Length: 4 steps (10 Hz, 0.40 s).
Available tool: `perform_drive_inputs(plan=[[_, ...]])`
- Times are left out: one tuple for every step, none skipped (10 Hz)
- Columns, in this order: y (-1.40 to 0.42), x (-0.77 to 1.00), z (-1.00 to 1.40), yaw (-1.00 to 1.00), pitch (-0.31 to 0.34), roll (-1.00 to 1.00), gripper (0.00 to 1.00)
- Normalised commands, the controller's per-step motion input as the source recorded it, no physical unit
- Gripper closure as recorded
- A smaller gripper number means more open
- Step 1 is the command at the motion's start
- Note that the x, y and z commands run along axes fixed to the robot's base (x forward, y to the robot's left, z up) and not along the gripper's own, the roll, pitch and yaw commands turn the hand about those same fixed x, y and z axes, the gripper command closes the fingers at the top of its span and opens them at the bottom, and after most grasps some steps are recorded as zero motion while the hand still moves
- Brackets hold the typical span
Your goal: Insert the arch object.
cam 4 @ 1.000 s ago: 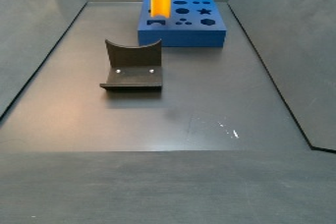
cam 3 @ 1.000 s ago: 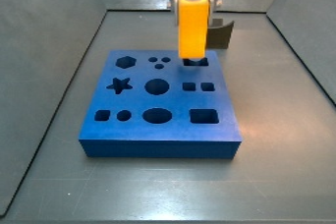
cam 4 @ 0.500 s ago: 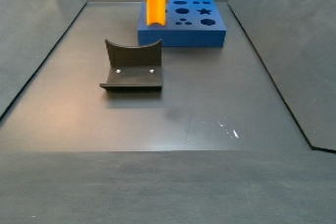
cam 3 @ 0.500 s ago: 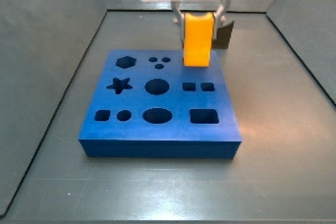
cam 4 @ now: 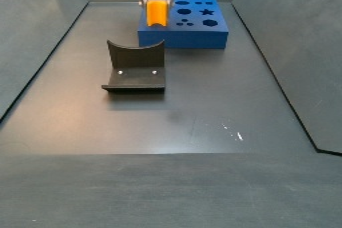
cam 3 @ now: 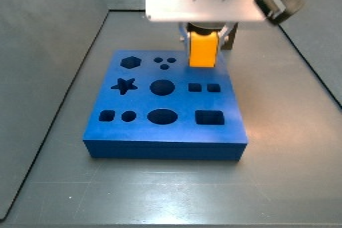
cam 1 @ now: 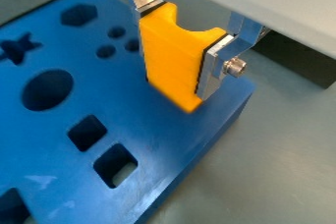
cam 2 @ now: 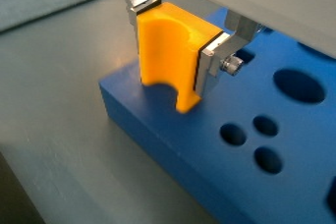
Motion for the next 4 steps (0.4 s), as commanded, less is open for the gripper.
perform_drive_inputs(plan=[[0.20, 0.00, -0.43, -0.16, 0.059, 0.00, 1.00], [0.04, 0.00, -0.12, -0.12, 0.000, -0.04, 1.00], [0.00, 0.00, 0.00, 0.00, -0.029, 0.00, 1.00], [0.00, 0.00, 0.00, 0.00, 0.000, 0.00, 1.00]])
